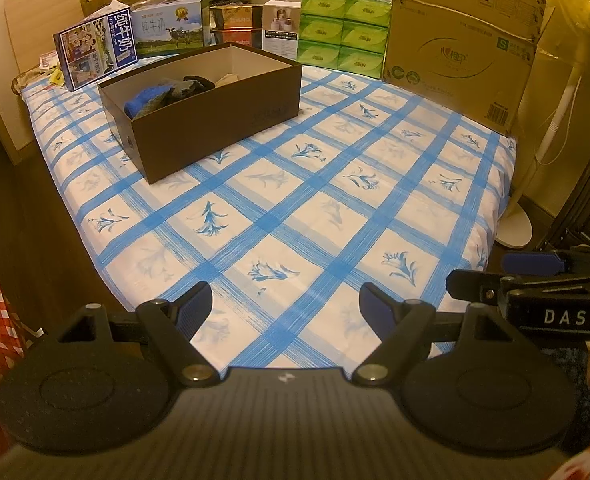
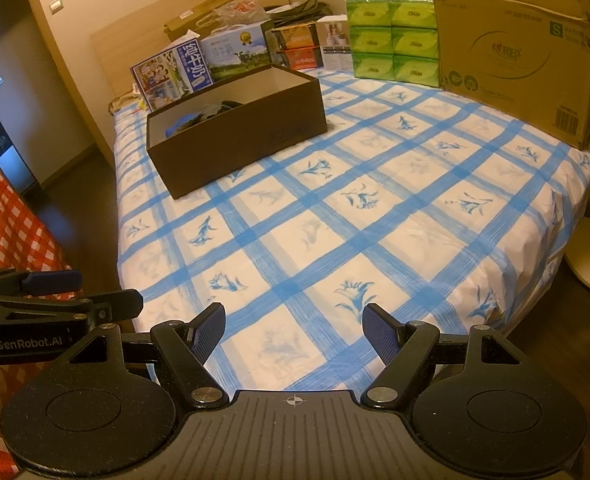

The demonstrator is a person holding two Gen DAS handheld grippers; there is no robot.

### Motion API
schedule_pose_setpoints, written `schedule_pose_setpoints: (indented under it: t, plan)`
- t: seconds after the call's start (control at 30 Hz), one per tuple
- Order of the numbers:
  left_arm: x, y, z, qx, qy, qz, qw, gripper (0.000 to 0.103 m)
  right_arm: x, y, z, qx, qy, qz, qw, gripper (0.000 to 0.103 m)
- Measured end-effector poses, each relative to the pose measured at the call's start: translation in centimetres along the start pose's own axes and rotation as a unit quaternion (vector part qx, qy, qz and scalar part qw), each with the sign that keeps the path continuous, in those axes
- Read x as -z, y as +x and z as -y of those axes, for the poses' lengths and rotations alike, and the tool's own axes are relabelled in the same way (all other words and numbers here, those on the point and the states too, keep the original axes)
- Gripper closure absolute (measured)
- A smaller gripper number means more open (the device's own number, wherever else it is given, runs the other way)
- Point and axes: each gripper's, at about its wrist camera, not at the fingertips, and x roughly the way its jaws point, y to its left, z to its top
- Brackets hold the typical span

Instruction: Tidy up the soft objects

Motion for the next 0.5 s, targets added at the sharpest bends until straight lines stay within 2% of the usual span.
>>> schedule_pose_setpoints:
  t: [0.5]
  plan:
    - [-0.03,0.02,0.05,0.0,0.0,-0.001,1.0,0.024,-0.01,0.06,-0.16,-0.001,0.0,0.001,1.0,0.028]
